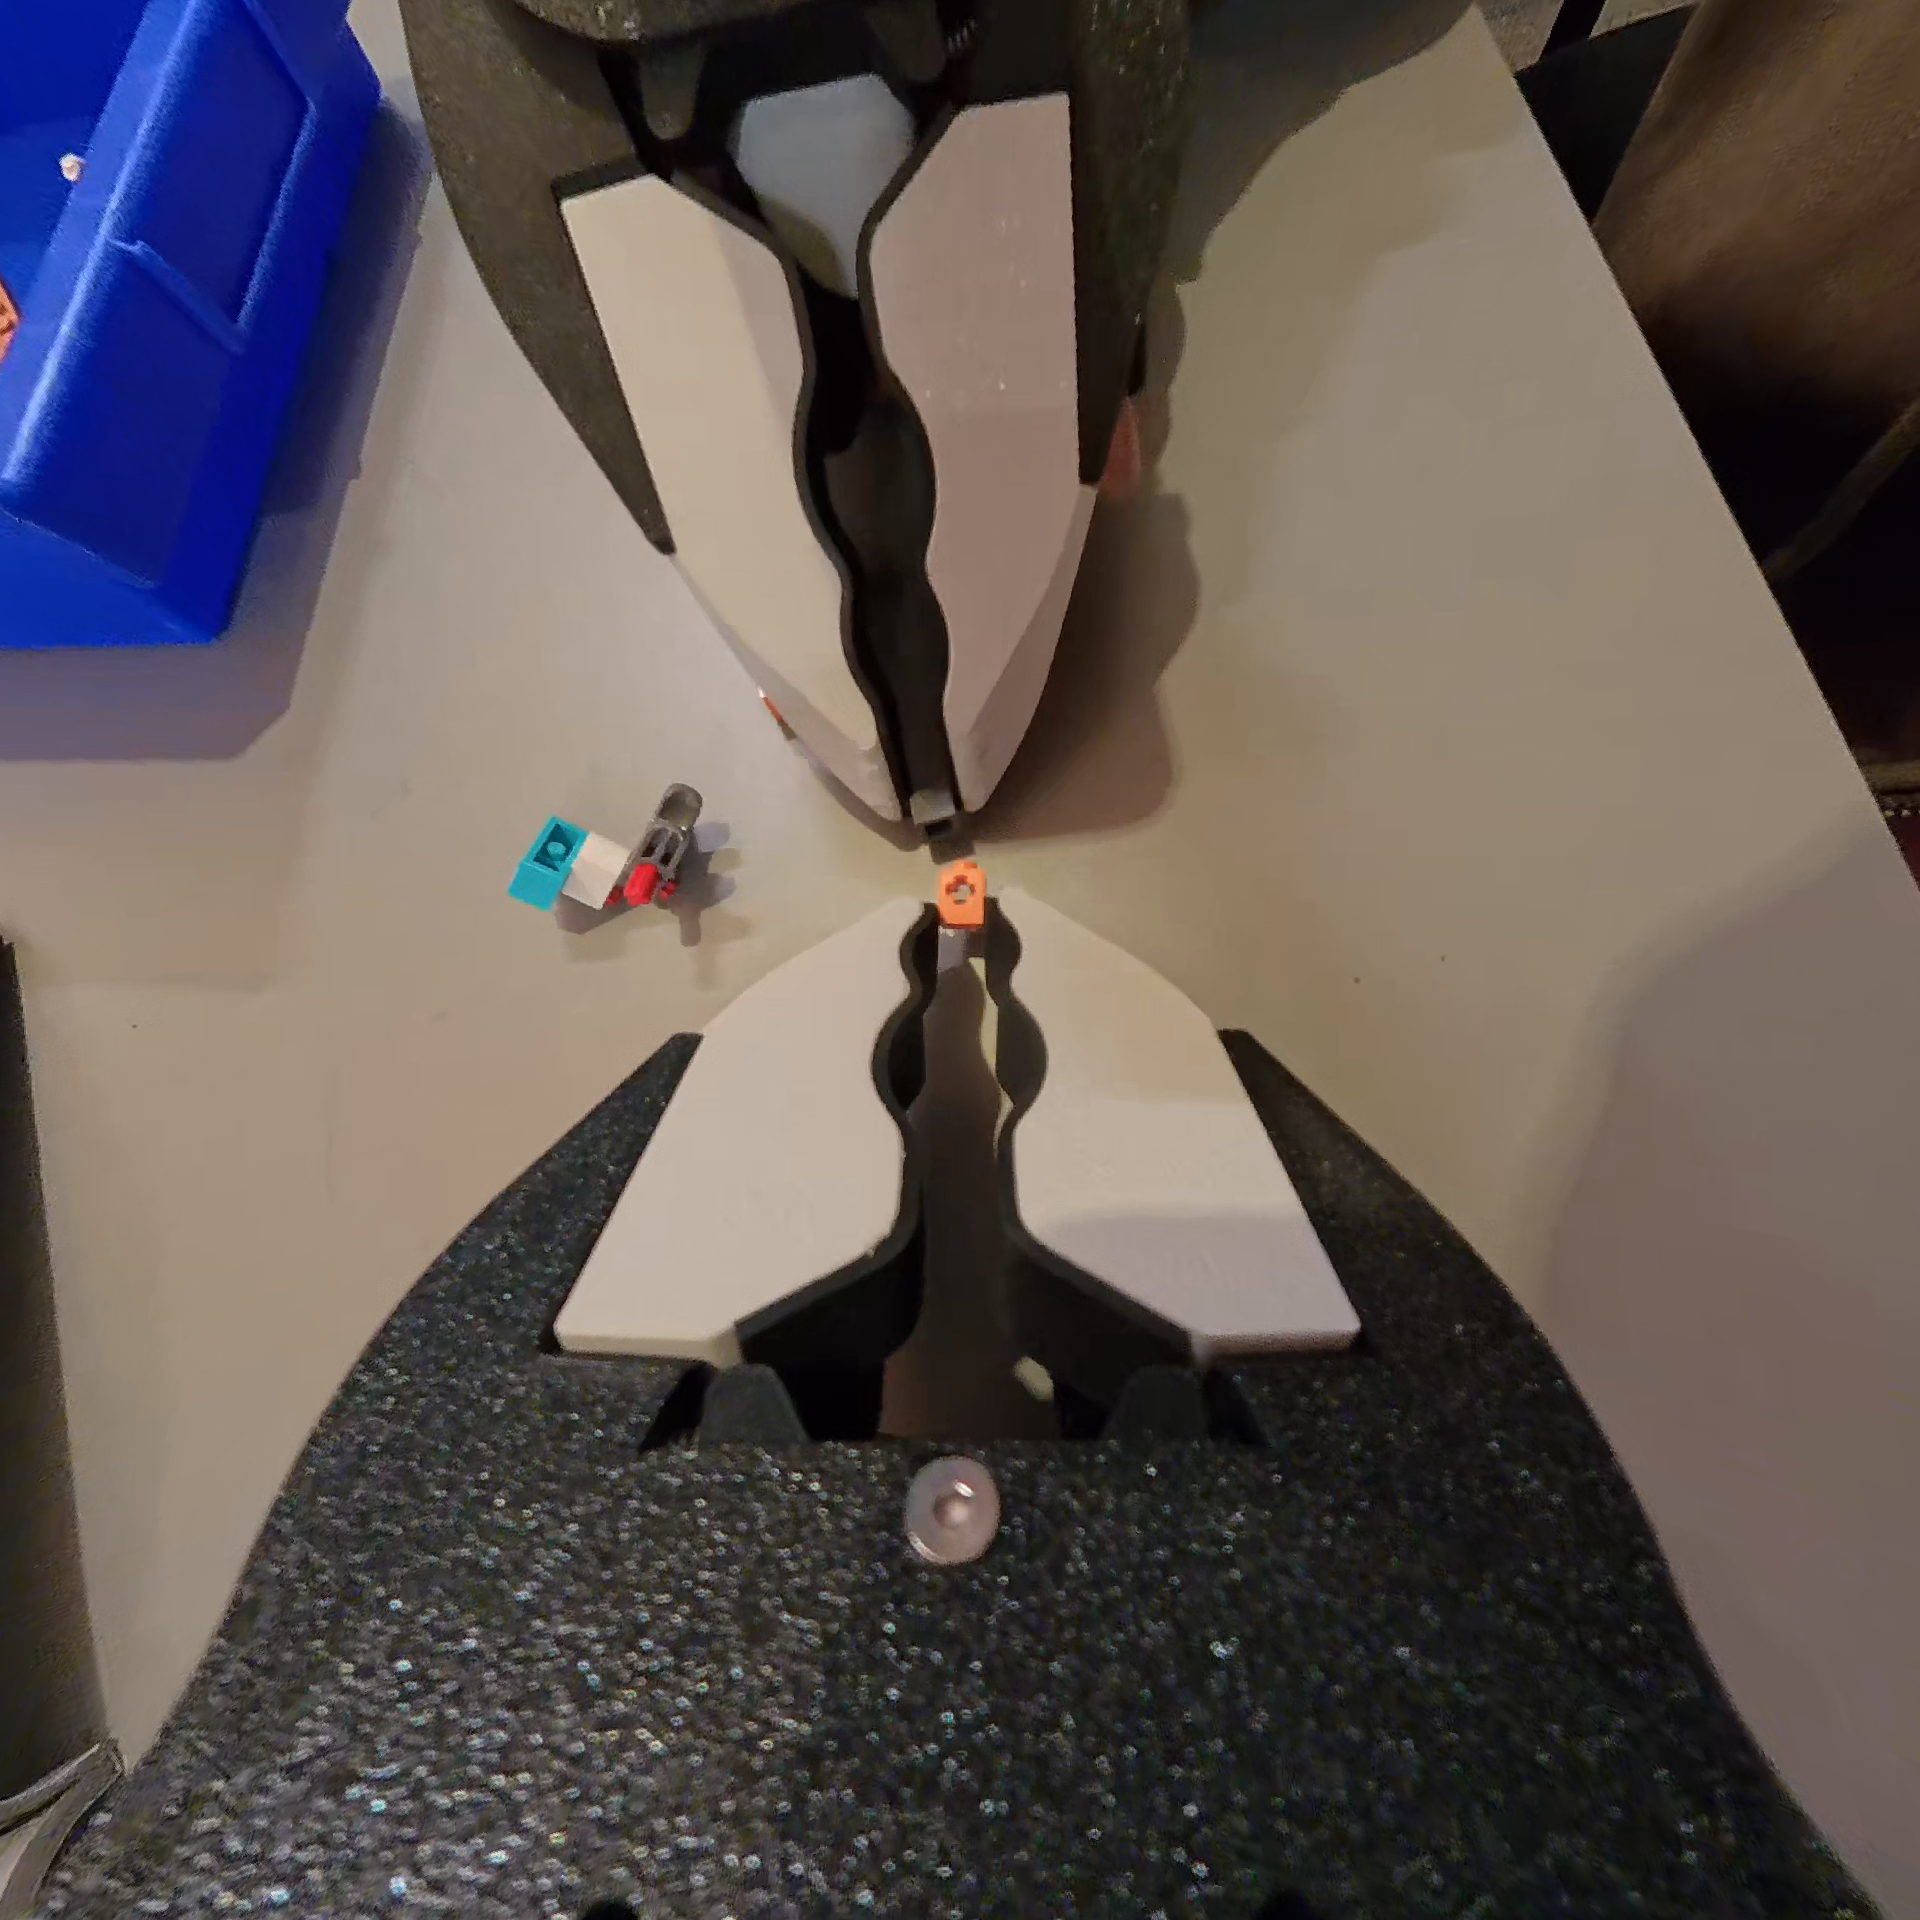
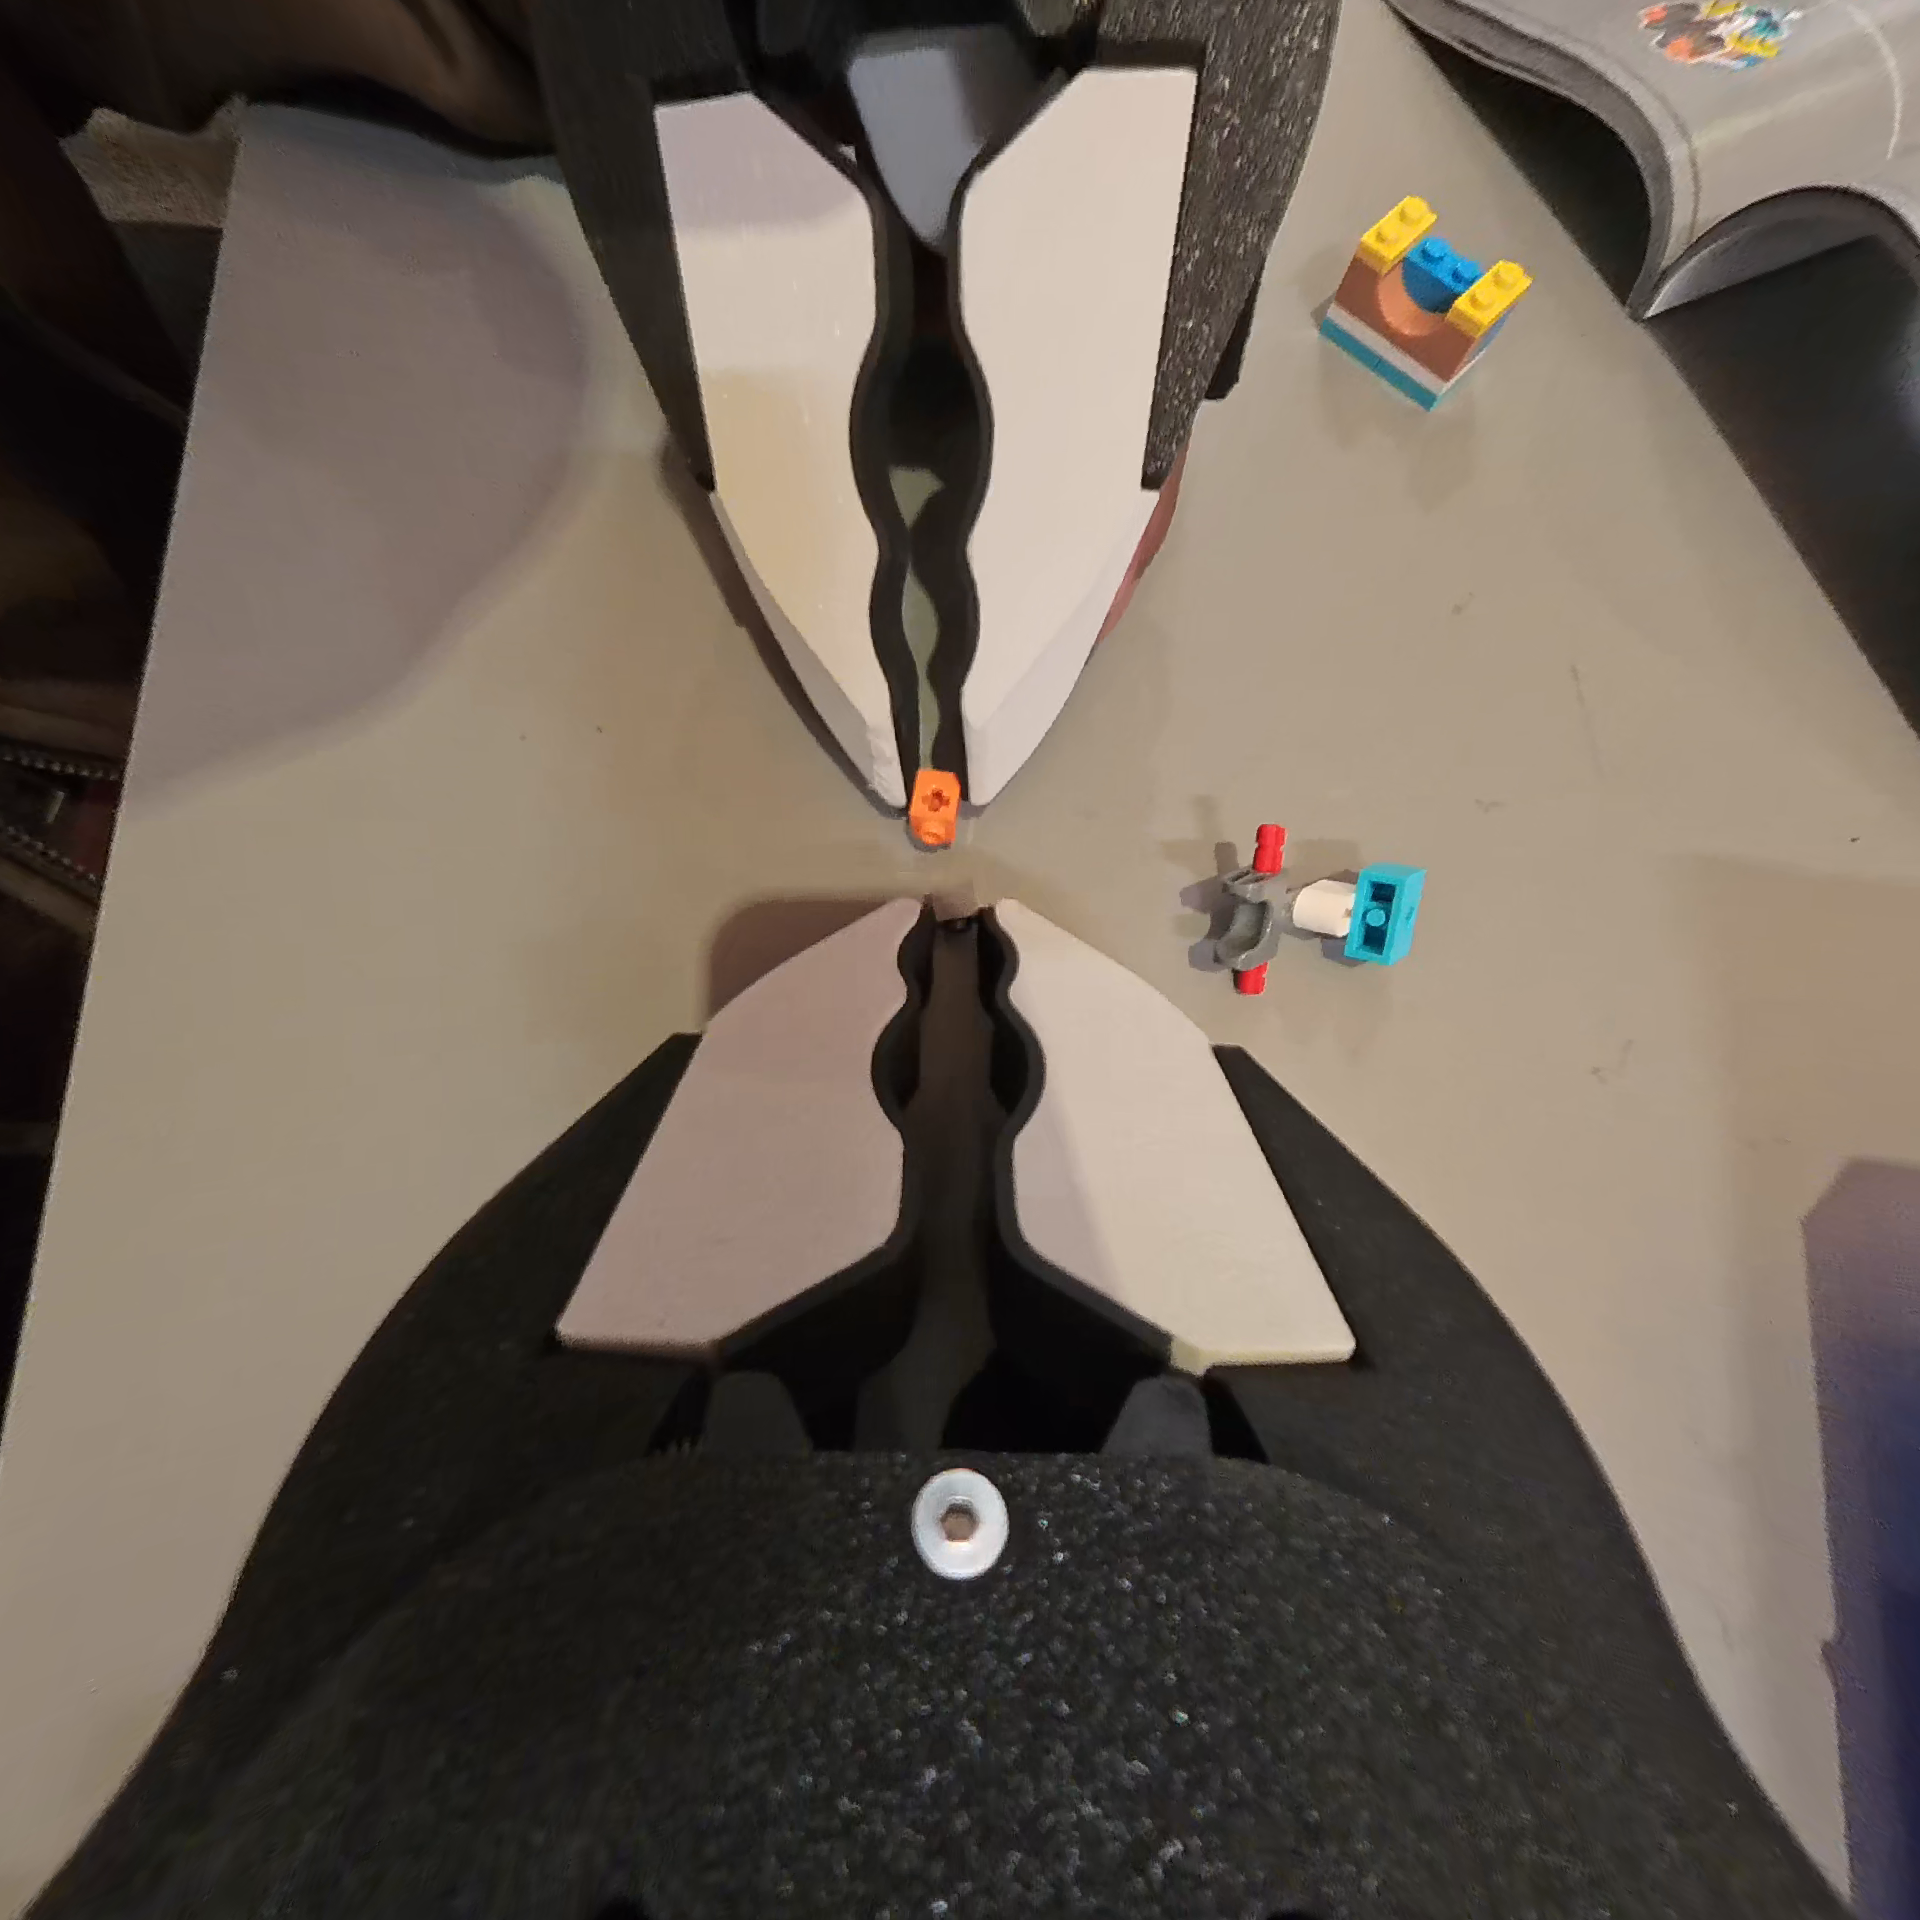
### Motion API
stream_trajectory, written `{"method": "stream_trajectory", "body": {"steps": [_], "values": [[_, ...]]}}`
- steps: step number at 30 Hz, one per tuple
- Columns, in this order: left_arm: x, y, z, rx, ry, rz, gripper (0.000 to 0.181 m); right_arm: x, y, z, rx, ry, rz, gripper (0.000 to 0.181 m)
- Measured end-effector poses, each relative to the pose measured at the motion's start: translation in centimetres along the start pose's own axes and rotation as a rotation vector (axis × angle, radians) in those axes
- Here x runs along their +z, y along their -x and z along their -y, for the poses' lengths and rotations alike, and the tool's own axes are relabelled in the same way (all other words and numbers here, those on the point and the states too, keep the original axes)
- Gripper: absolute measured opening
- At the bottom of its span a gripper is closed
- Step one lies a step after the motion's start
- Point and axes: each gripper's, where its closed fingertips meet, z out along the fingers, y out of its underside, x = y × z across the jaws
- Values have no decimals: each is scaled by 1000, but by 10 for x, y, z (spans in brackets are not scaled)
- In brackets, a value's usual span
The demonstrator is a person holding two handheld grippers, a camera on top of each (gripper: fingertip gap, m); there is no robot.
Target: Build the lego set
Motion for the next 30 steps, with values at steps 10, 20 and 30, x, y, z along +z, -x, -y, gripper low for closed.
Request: {"method": "stream_trajectory", "body": {"steps": [10, 20, 30], "values": [[-3, 7, 4, -25, -13, 37, 8, -2, -4, 8, 12, -53, -17, 8], [0, 9, 4, -25, -2, 61, 8, 0, -4, 8, 1, -44, -26, 8], [-2, 18, 6, -73, -22, 110, 8, -3, -14, 11, 32, -70, -85, 7]]}}
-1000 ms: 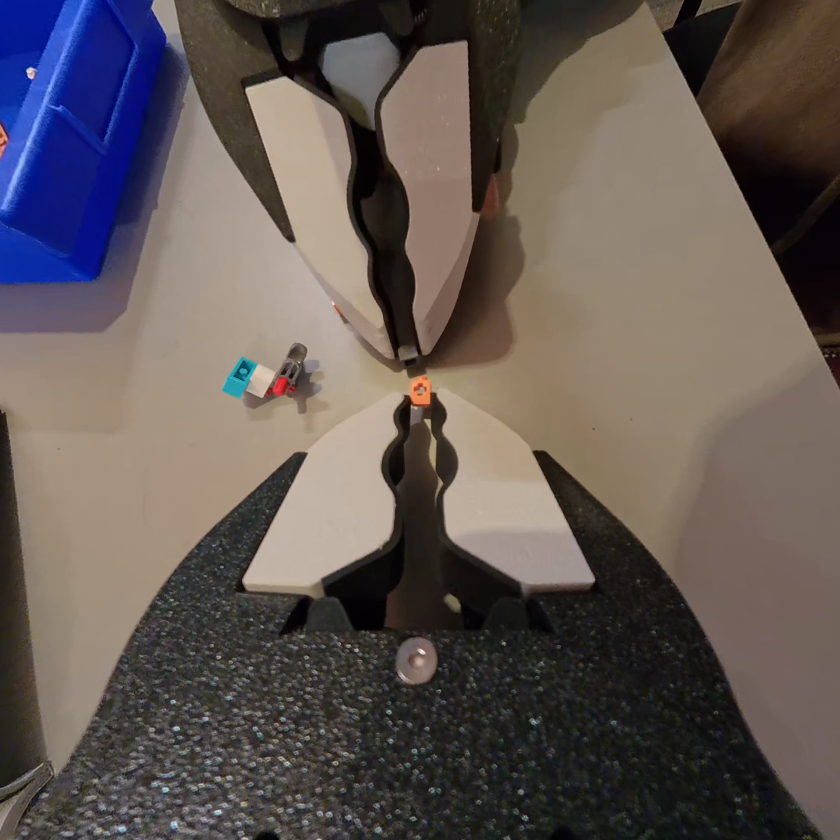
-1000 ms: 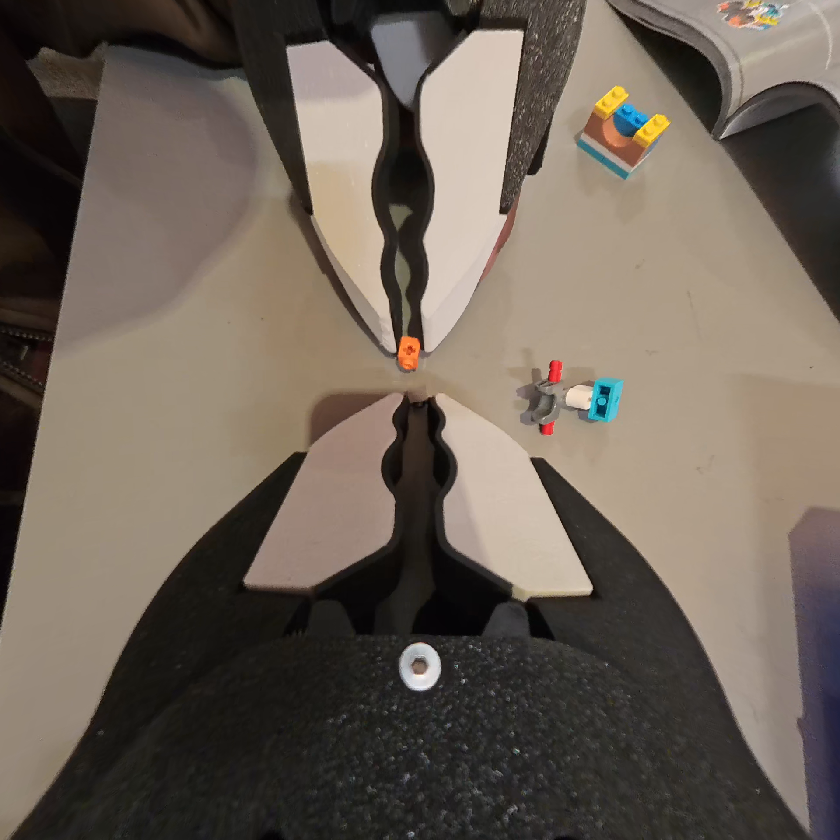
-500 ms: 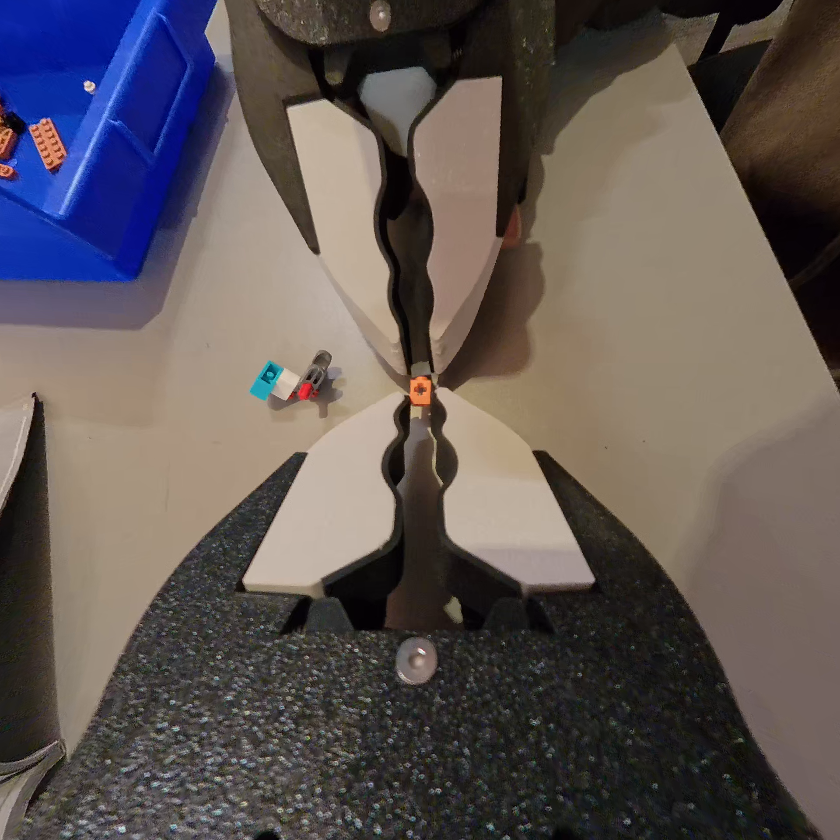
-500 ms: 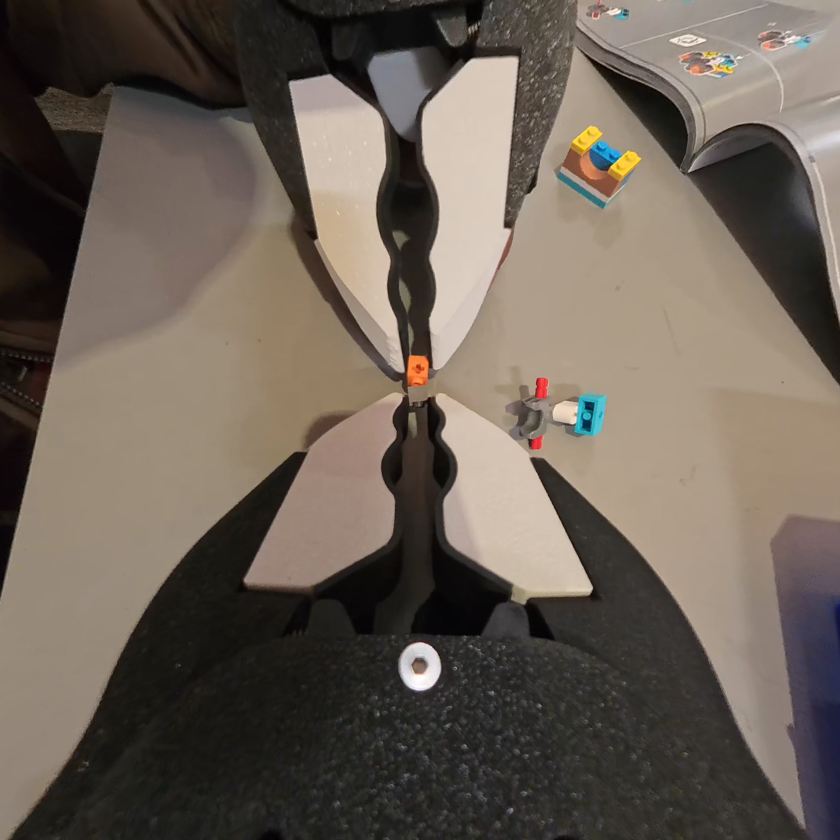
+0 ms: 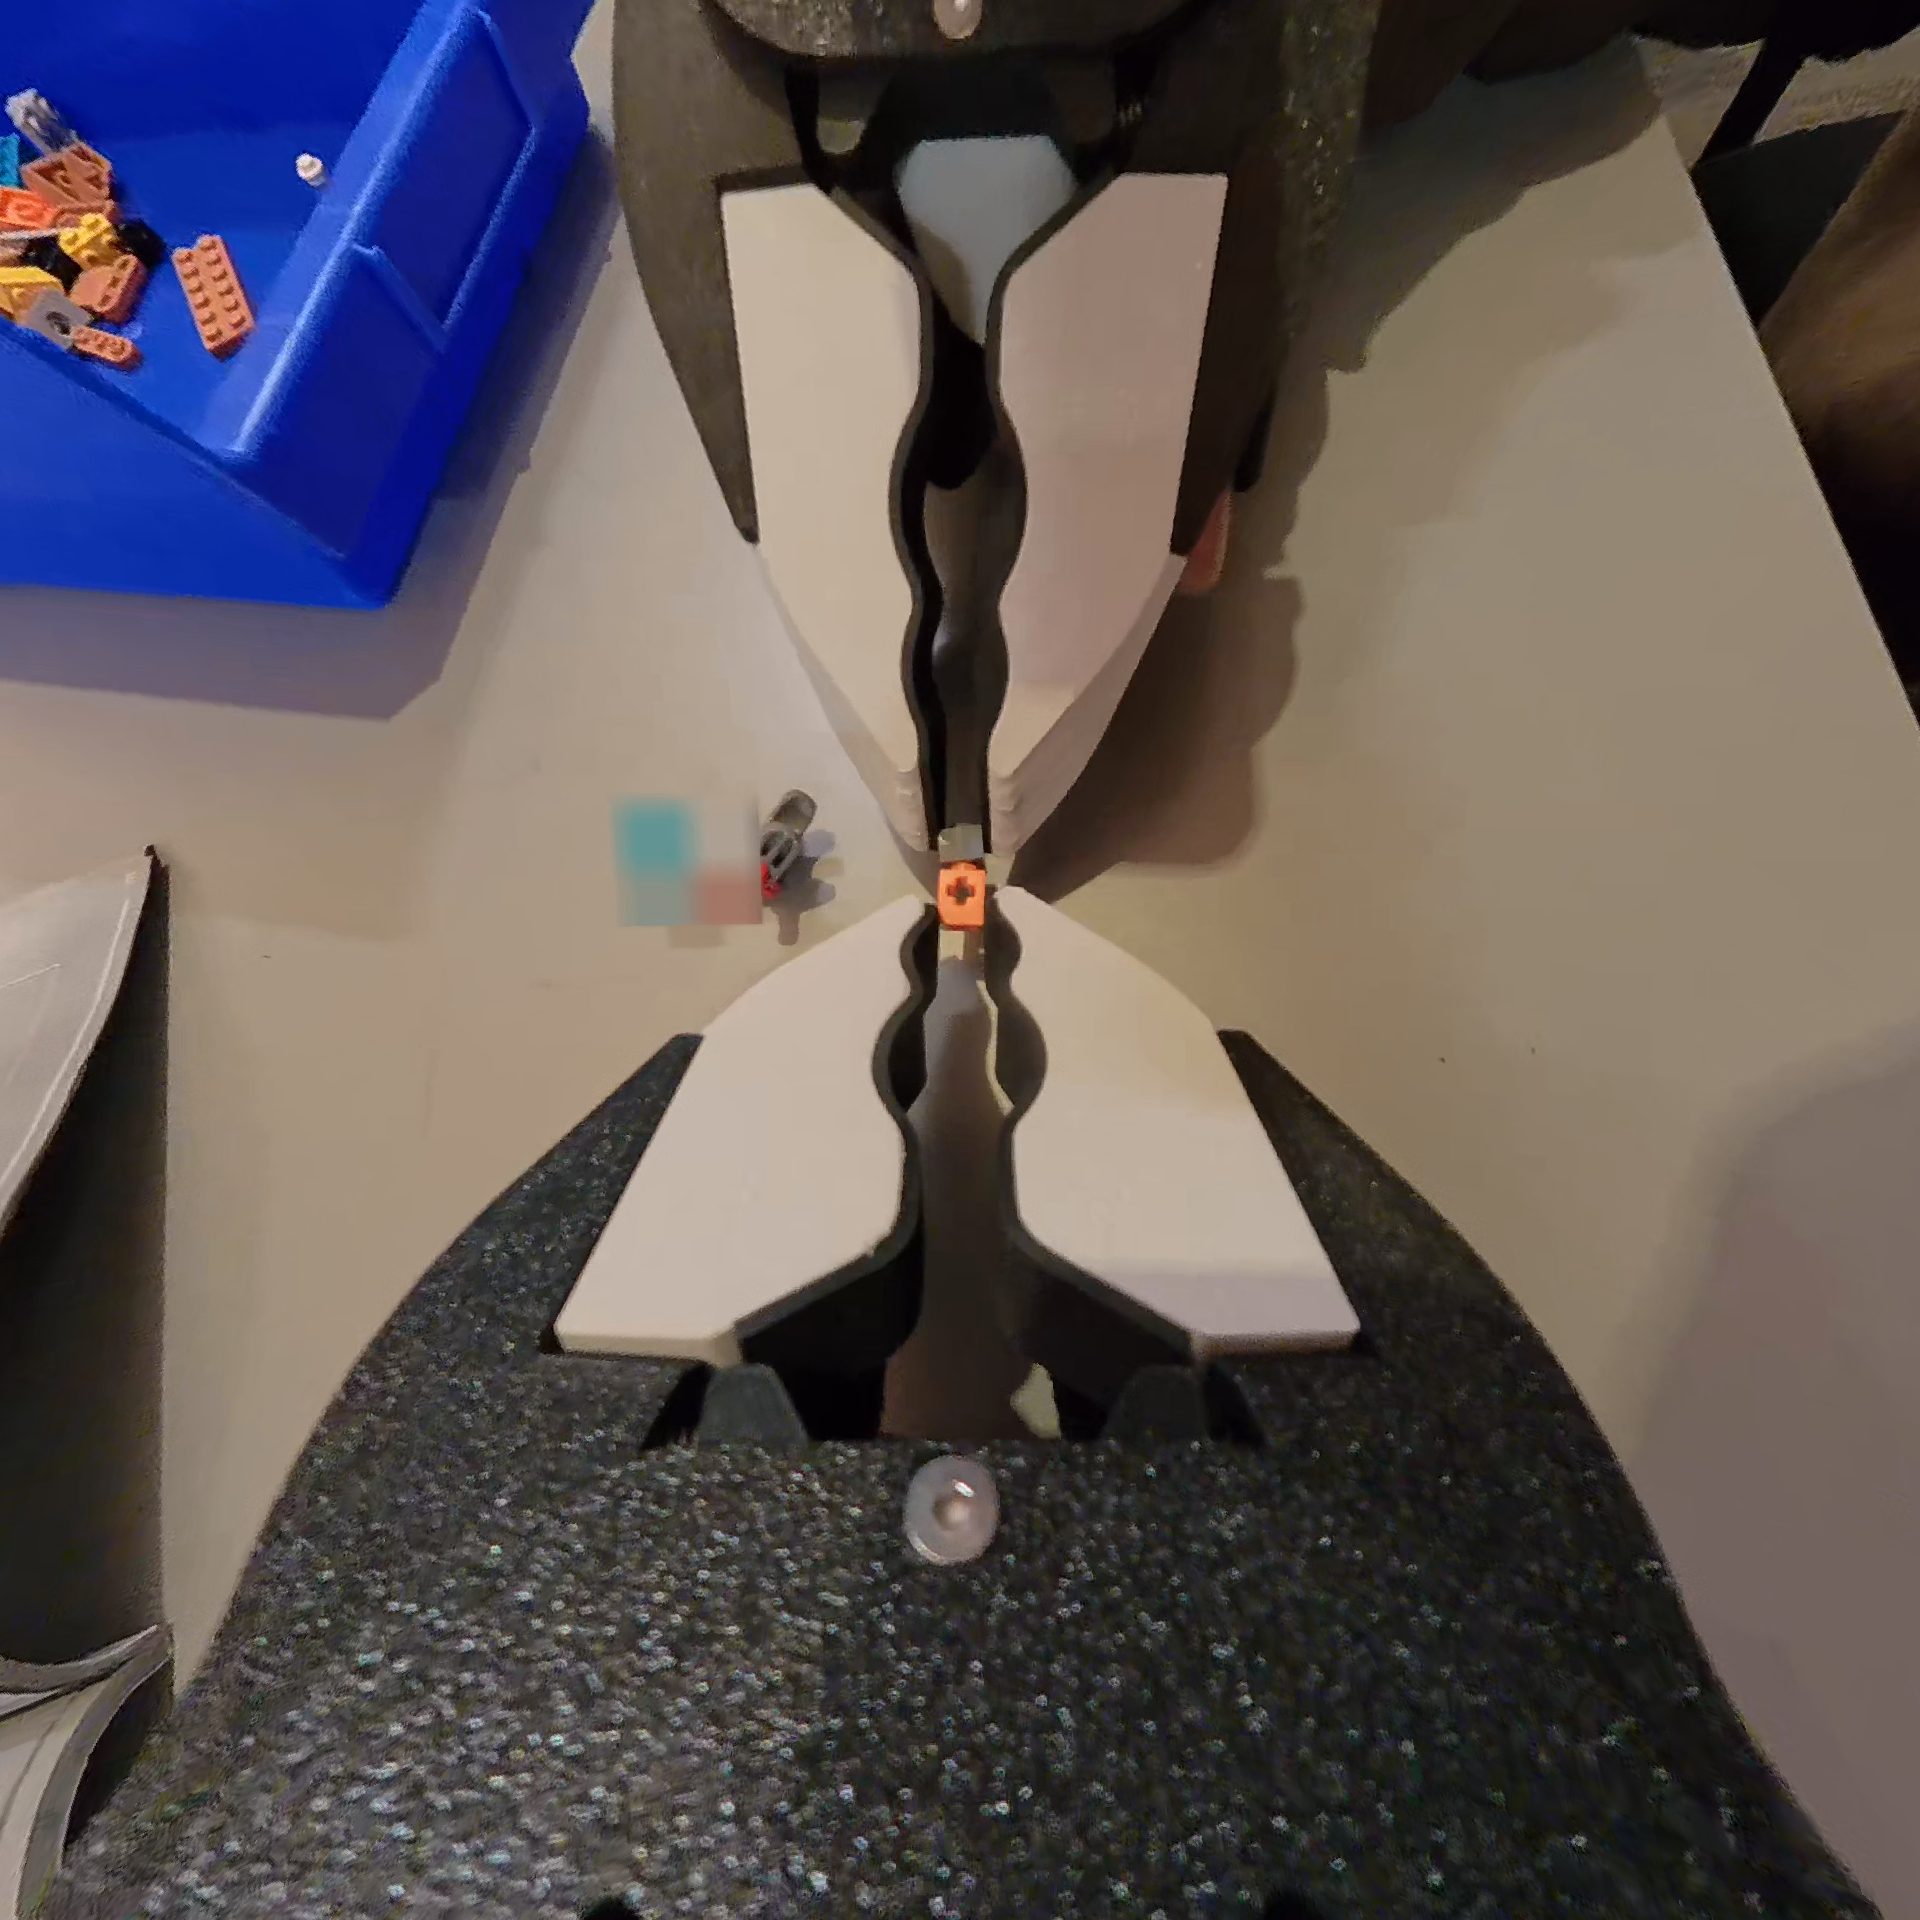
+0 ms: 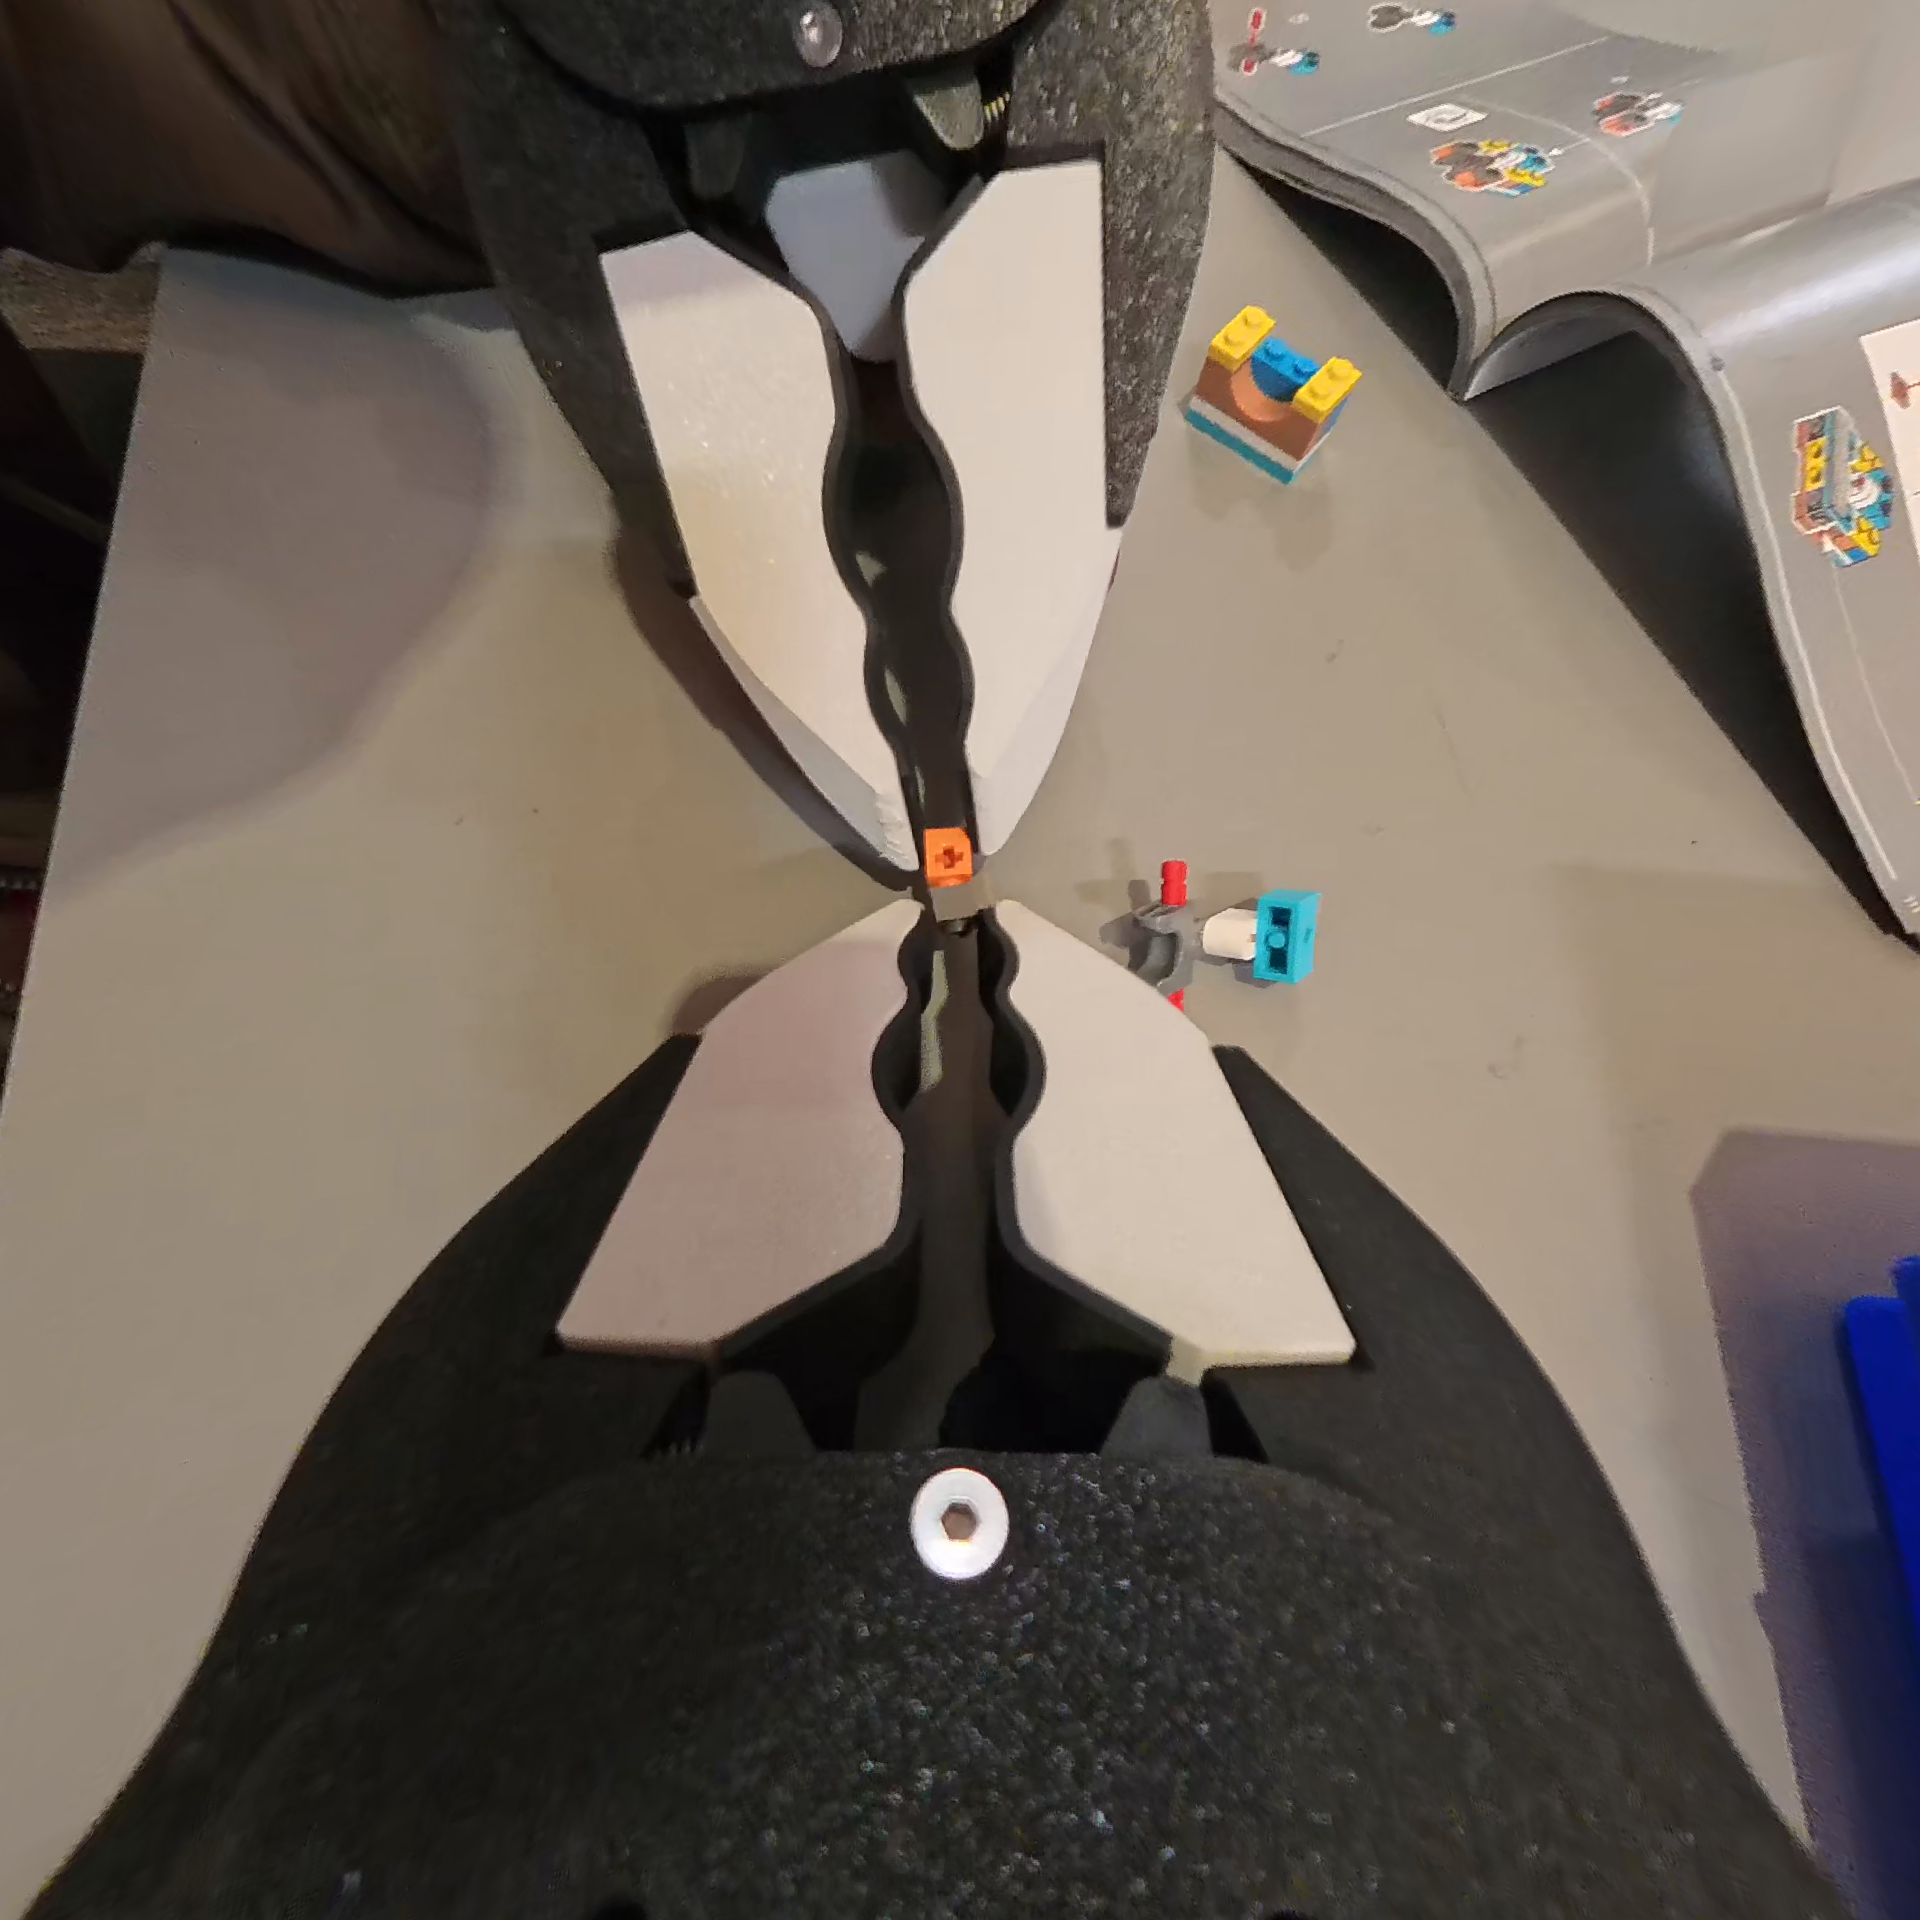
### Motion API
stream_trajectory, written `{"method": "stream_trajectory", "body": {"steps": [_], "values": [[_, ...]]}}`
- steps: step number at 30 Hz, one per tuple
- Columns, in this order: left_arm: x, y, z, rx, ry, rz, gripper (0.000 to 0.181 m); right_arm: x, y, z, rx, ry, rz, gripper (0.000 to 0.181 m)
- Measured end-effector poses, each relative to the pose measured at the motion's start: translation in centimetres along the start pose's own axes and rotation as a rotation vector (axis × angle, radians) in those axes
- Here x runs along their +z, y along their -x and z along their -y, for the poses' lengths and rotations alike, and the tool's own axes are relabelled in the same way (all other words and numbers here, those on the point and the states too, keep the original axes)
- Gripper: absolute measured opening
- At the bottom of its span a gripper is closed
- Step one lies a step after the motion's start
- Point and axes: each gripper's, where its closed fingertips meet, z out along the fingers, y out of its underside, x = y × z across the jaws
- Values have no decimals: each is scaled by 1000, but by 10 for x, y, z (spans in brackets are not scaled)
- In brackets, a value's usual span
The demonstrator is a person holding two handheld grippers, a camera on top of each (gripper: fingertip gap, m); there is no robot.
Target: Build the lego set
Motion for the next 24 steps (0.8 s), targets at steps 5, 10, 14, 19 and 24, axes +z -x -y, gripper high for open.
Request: {"method": "stream_trajectory", "body": {"steps": [5, 10, 14, 19, 24], "values": [[0, 5, 2, -13, -17, 26, 8, -2, -5, 2, 22, -19, -22, 7], [-1, 9, 4, -24, -38, 54, 8, -3, -9, 4, 44, -37, -44, 7], [-1, 9, 5, -13, -39, 59, 8, -4, -9, 5, 40, -44, -47, 7], [1, 7, 2, 12, -3, 57, 8, -2, -7, 2, 8, -14, -52, 7], [4, 5, -2, 29, 29, 54, 7, 2, -5, -2, -17, 21, -56, 7]]}}
